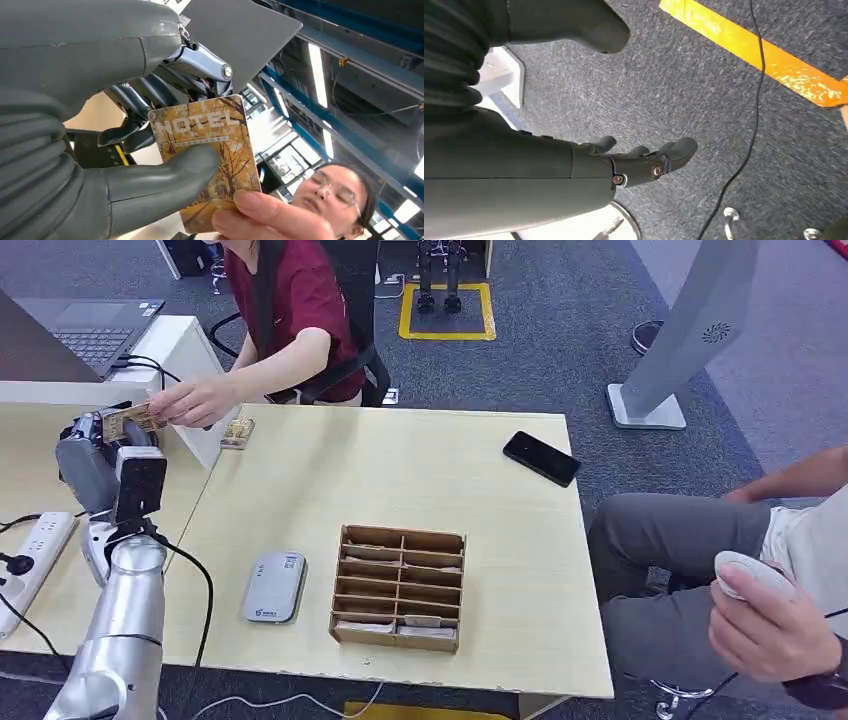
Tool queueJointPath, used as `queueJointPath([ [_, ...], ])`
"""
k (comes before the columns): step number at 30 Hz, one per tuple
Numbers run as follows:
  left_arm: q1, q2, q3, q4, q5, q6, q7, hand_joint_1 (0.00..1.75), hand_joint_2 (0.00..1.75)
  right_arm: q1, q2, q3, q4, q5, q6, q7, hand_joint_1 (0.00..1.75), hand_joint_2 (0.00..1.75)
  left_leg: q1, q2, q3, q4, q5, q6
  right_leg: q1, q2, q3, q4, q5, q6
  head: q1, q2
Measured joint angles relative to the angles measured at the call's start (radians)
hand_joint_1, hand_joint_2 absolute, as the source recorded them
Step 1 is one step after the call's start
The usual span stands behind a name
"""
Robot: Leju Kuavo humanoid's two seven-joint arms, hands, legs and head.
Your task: Pass the card to the sensor for recognition and then transmit it.
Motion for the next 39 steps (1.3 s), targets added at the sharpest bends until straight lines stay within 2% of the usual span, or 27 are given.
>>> queueJointPath([
  [11,-0.001,0.000,-0.001,0.005,-0.006,0.004,-0.001,1.75,1.75,0.000,0.000,0.000,0.000,0.000,0.001,0.001,0.00,1.75,0.000,0.000,0.000,0.000,0.000,0.000,0.000,0.000,0.000,0.000,0.000,0.000,0.000,0.000],
  [15,-0.008,0.003,-0.013,0.037,-0.027,0.006,-0.003,1.75,1.75,0.000,0.000,0.001,-0.001,0.000,0.009,0.008,0.00,1.75,0.000,0.002,0.000,0.000,0.000,0.000,0.000,0.002,-0.001,0.000,0.000,0.000,0.000,0.000],
  [16,-0.012,0.006,-0.021,0.045,-0.056,0.010,0.006,0.00,1.75,0.000,0.000,0.001,-0.001,0.001,0.013,0.008,0.00,1.75,0.000,0.002,0.000,0.000,0.000,0.000,0.000,0.002,-0.001,0.000,0.000,0.000,0.000,0.000],
  [22,-0.024,0.010,-0.030,0.079,-0.034,-0.059,0.014,0.00,1.75,-0.001,0.000,0.001,-0.002,0.000,0.006,-0.003,0.00,1.75,0.000,0.002,0.000,0.000,0.000,0.000,0.000,0.002,-0.001,0.000,0.000,0.000,0.000,0.000],
  [28,-0.026,0.016,-0.031,0.095,-0.031,-0.072,0.016,0.00,1.75,-0.001,0.000,0.001,-0.002,0.000,0.009,-0.001,0.00,1.75,0.000,0.002,0.000,0.000,0.000,0.000,0.000,0.002,-0.001,0.000,0.000,0.000,0.000,0.000],
  [34,-0.028,0.027,-0.036,0.105,-0.017,-0.138,0.048,0.00,1.75,0.000,0.000,0.001,-0.002,-0.001,0.016,0.013,0.00,1.75,0.000,0.002,0.000,0.000,0.000,0.000,0.000,0.002,-0.001,0.000,0.000,0.000,0.000,0.000],
  [39,-0.029,0.033,-0.045,0.108,-0.027,-0.151,0.060,0.00,1.75,0.000,0.000,0.000,-0.002,-0.001,0.012,0.009,0.00,1.75,0.000,0.002,0.000,0.000,0.000,0.000,0.000,0.002,-0.001,0.000,0.000,0.000,0.000,0.000],
])
